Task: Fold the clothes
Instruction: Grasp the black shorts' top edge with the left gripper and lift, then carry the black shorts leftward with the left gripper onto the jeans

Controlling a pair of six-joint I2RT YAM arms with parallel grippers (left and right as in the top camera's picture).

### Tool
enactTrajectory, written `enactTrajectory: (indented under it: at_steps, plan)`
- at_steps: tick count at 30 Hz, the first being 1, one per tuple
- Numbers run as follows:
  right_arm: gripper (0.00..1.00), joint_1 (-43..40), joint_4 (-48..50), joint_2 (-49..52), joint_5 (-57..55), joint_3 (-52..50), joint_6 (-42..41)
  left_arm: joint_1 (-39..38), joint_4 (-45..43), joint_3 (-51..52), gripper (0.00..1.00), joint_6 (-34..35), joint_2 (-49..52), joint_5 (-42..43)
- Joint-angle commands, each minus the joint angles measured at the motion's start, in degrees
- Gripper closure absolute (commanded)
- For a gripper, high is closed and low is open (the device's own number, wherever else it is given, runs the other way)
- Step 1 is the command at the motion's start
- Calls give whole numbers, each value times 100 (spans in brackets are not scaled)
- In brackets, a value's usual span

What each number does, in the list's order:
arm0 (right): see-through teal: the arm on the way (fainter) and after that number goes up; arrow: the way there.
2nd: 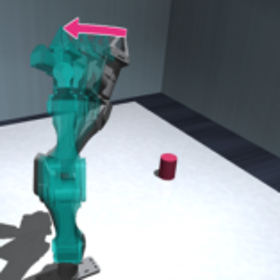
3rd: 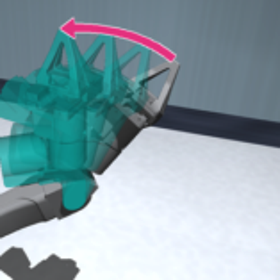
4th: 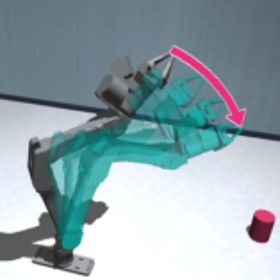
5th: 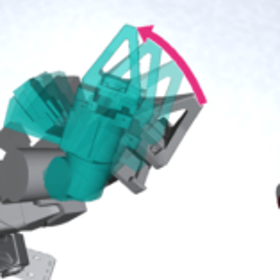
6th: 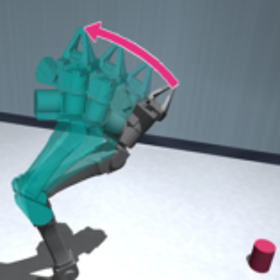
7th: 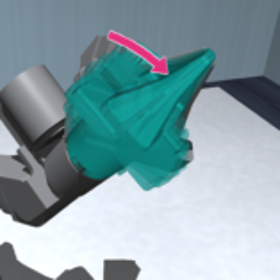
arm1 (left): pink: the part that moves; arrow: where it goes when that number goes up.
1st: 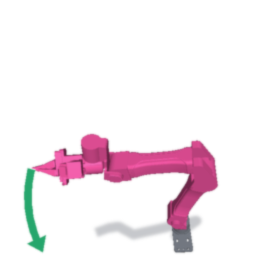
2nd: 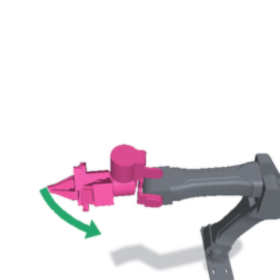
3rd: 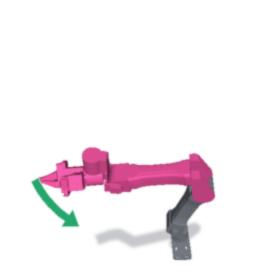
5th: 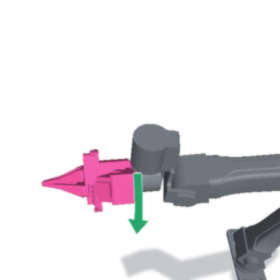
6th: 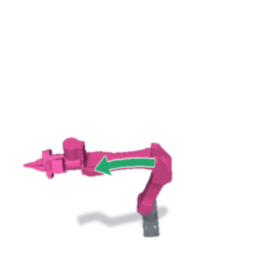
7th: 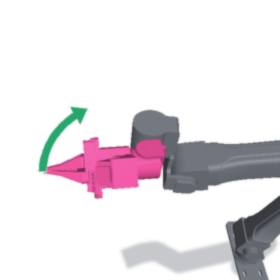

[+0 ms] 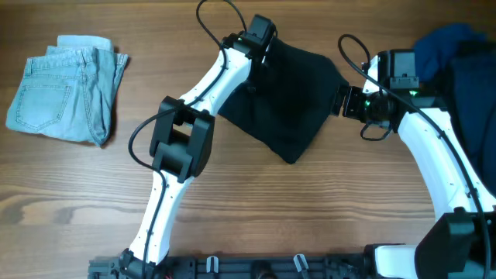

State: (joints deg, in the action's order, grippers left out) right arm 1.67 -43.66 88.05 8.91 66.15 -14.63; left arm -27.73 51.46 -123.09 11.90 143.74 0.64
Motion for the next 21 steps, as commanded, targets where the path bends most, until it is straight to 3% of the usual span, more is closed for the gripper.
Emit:
enactTrajectory:
  at_steps: [1, 3, 7, 8, 9, 21]
  plan:
    - [0, 7, 17, -31, -59, 22, 55, -20, 109, 96, 48, 52, 415, -120]
    - [0, 7, 17, -31, -59, 22, 55, -17, 120, 96, 55, 52, 413, -120]
    - [0, 7, 17, -31, -57, 22, 55, -17, 304, 94, 57, 55, 413, -118]
    - [1, 7, 17, -31, -59, 22, 55, -17, 321, 94, 71, 52, 413, -120]
    - [0, 7, 17, -31, -59, 22, 55, -17, 321, 92, 96, 55, 409, -120]
    - [0, 7, 15, -31, -59, 22, 52, 754, 326, 76, 96, 33, -922, -481]
